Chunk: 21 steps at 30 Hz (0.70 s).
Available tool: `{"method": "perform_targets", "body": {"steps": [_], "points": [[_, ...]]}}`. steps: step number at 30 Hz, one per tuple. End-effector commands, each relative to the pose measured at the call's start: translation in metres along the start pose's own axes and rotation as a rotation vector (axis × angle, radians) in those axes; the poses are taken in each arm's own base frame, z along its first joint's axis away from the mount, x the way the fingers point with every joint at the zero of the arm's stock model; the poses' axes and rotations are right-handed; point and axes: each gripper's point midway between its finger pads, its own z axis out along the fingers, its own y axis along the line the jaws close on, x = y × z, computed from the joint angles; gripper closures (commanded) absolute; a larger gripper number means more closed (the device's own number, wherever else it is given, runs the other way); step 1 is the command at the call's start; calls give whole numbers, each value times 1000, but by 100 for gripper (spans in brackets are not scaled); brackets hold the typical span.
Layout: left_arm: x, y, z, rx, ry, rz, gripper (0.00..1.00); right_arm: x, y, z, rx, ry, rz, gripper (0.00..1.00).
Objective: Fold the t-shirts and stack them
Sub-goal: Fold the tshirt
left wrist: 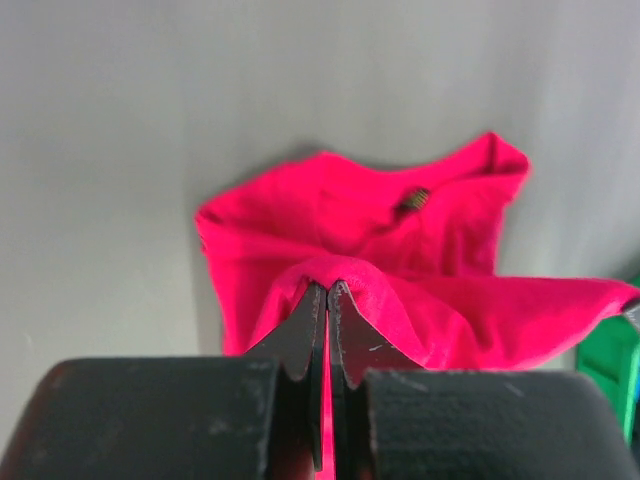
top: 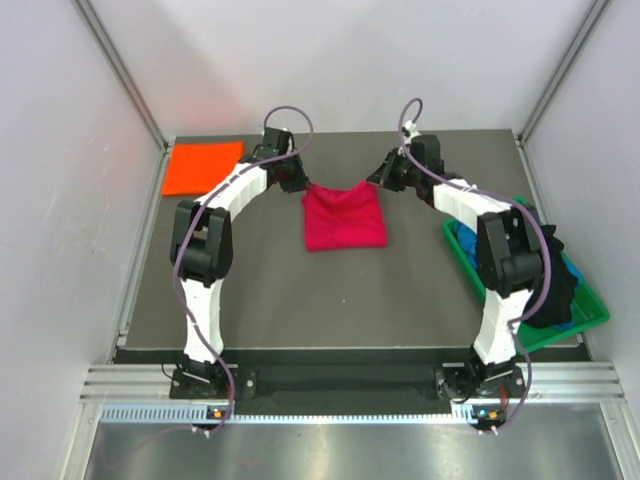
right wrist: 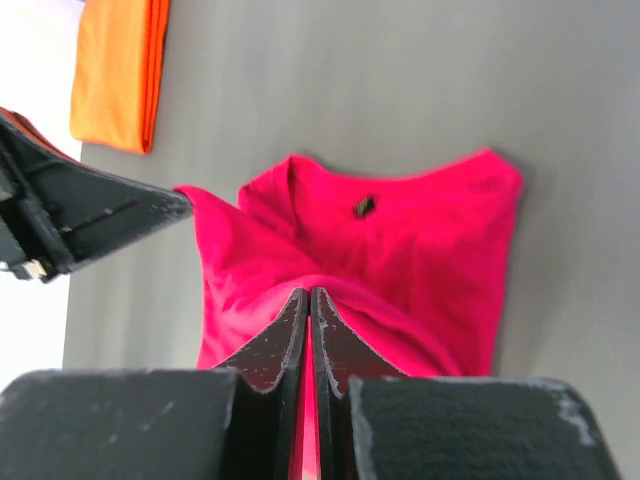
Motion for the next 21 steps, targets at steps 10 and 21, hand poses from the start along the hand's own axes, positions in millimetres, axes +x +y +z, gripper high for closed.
{"method": "perform_targets", "body": {"steps": [10, 21], "points": [[-57, 21, 36, 30, -128, -31, 100, -53, -15, 47, -48, -119, -18, 100], [-69, 28, 54, 80, -154, -62, 96, -57, -40, 57, 17, -144, 17, 100]]}}
